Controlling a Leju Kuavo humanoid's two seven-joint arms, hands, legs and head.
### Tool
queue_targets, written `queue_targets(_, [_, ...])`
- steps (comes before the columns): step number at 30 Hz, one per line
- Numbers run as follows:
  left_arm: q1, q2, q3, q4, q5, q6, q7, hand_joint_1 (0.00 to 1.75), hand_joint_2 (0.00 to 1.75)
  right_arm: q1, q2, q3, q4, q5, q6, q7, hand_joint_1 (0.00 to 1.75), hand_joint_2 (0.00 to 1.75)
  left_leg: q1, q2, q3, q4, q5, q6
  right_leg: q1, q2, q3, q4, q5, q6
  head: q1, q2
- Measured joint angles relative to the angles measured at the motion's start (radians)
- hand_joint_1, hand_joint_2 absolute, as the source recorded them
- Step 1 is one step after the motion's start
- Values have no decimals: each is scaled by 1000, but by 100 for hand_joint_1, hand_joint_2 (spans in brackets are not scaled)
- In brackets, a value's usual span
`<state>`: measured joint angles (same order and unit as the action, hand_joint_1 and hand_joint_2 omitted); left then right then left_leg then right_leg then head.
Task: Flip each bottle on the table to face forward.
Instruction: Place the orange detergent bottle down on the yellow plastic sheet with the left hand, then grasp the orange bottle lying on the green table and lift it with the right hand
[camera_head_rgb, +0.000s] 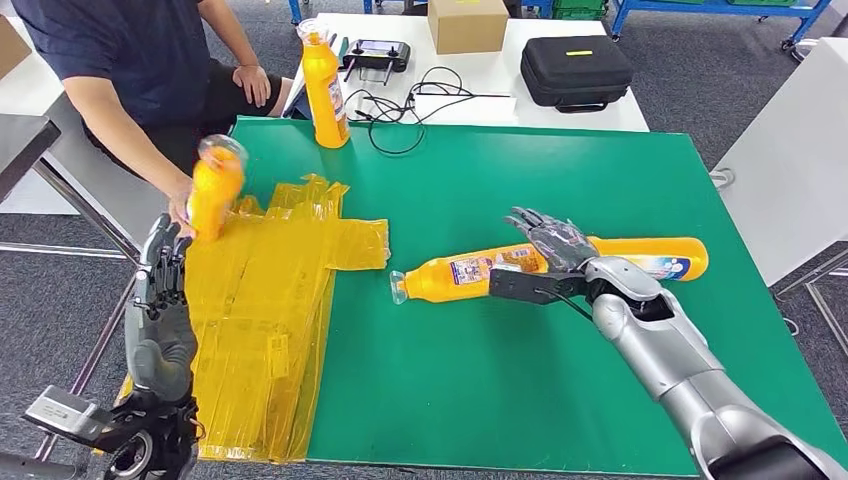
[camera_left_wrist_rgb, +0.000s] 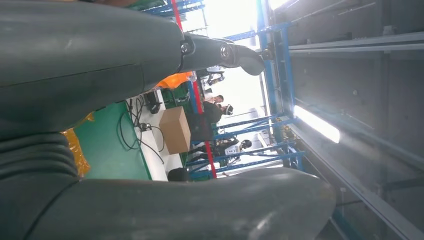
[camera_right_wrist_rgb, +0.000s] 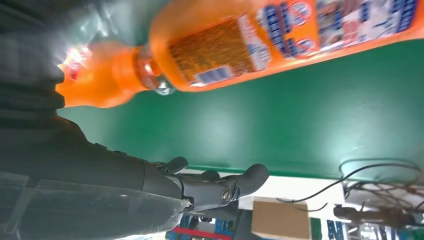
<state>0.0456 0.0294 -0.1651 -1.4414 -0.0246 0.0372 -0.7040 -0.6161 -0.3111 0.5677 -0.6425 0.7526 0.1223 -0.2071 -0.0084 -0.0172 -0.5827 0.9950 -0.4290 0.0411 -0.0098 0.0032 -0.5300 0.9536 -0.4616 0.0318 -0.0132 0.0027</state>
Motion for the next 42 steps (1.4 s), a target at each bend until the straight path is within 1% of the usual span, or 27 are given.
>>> queue_targets(5, [5, 8, 0, -26, 20, 12, 0, 0, 0, -52, 65, 52, 87, 15, 1, 3, 0, 175, 0, -1, 0, 0, 0, 0, 0, 0, 0, 0, 0, 0, 0, 0])
queue_targets(13, [11, 16, 5, -46, 32, 10, 0, 0, 0, -100, 128, 100, 179, 22, 27, 16, 0, 175, 0, -1, 0, 0, 0, 0, 0, 0, 0, 0, 0, 0, 0, 0])
queue_targets(18, [9, 19, 9, -47, 47, 6, 0, 0, 0, -106, 163, 132, 229, 52, 44, 75, 0, 175, 0, -1, 0, 0, 0, 0, 0, 0, 0, 0, 0, 0, 0, 0])
queue_targets(21, [6, 19, 12, -47, 49, 6, 0, 0, 0, -111, 182, 151, 263, 73, 44, 141, 0, 175, 0, -1, 0, 0, 0, 0, 0, 0, -1, 0, 0, 0, 0, 0])
queue_targets(23, [3, 18, 13, -47, 49, 6, 0, 0, 0, -113, 189, 161, 286, 80, 47, 187, 0, 175, 0, -1, 0, 0, 0, 0, 0, -1, -1, 0, 0, 0, 0, 0])
queue_targets(25, [1, 17, 14, -47, 49, 6, 0, 0, 0, -114, 191, 166, 305, 81, 51, 213, 0, 175, 0, -1, 0, 0, 0, 0, 0, -1, -1, 0, 0, 0, 0, 0])
queue_targets(32, [-2, 13, 15, -47, 49, 7, 0, 0, 0, -116, 191, 176, 339, 83, 52, 226, 0, 175, 0, -1, 0, 0, 0, 0, 0, 0, -1, 0, 0, 0, 0, 0])
queue_targets(36, [-3, 9, 18, -47, 48, 8, 0, 0, 0, -117, 191, 180, 352, 86, 52, 264, 0, 175, 0, -1, 0, 0, 0, 0, 0, 0, -1, 0, 0, 0, 0, 0])
queue_targets(37, [-3, 7, 19, -47, 48, 9, 0, 0, 0, -117, 192, 181, 355, 87, 52, 275, 5, 175, 0, -1, 0, 0, 0, 0, 0, 0, -1, 0, 0, 0, 0, 0])
queue_targets(40, [-3, 0, 25, -49, 48, 14, 0, 0, 0, -117, 192, 183, 365, 91, 58, 296, 136, 175, 0, -1, 0, 0, 0, 0, 0, -1, 0, 0, 0, 0, 0, 0])
queue_targets(41, [-3, -2, 27, -51, 48, 15, 0, 0, 0, -117, 192, 183, 367, 91, 63, 297, 175, 175, 0, -1, 0, 0, 0, 0, 0, 0, 0, 0, 0, 0, 0, 0])
queue_targets(42, [-2, -3, 29, -54, 48, 16, 0, 0, 0, -117, 193, 183, 369, 92, 67, 296, 175, 175, 0, -1, 0, 0, 0, 0, 0, 0, 0, 0, 0, 0, 0, 0])
